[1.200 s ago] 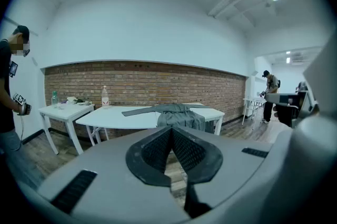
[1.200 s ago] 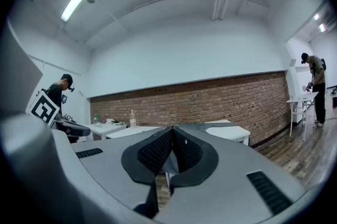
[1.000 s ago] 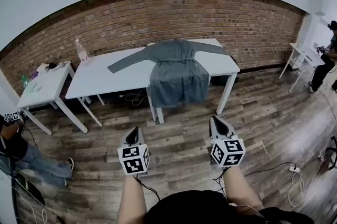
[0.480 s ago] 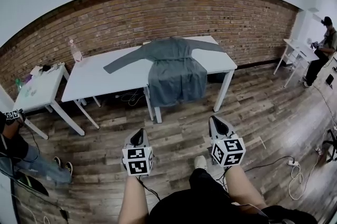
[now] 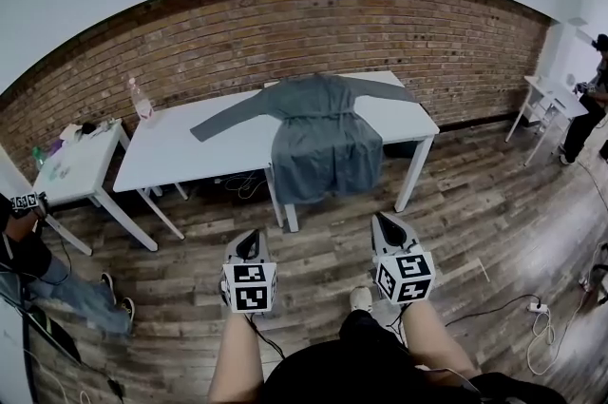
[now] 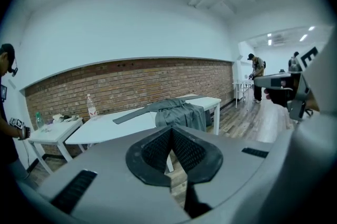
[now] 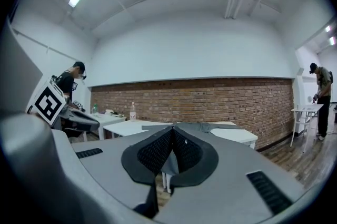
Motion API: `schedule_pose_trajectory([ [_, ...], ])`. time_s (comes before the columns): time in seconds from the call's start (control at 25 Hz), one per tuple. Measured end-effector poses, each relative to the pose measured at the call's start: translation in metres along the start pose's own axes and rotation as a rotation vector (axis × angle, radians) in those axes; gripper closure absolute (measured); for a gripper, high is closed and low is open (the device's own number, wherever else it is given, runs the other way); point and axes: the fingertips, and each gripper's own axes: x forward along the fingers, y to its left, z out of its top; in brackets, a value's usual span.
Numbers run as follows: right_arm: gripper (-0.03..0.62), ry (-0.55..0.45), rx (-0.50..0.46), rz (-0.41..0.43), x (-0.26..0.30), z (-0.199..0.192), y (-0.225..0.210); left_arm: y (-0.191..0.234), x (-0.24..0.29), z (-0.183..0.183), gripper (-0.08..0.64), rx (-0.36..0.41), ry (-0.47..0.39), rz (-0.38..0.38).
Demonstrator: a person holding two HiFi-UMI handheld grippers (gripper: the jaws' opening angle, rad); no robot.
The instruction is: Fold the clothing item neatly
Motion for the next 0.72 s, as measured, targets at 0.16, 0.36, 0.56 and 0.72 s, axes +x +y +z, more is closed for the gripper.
schedule_pose_trajectory([
  [0.16, 0.591, -0.003, 0.083, 0.019, 0.036, 0.002, -0.019, -0.001, 0.029, 0.012, 0.569, 0.000, -0.003, 0.006],
  [0.36, 0.591, 0.003, 0.154, 0.038, 0.083, 0.000, -0.042, 0.001, 0.071, 0.024, 0.569, -0.041, -0.004, -0.006],
  [0.56, 0.591, 0.039, 0.189, 0.046, 0.136, 0.001, -0.071, 0.004, 0.118, 0.059, 0.569, -0.076, -0.026, -0.012],
  [0.72, 0.591, 0.041, 0.198, 0.068, 0.174, 0.014, -0.097, -0.005, 0.160, 0.088, 0.569, -0.059, -0.015, -0.027],
])
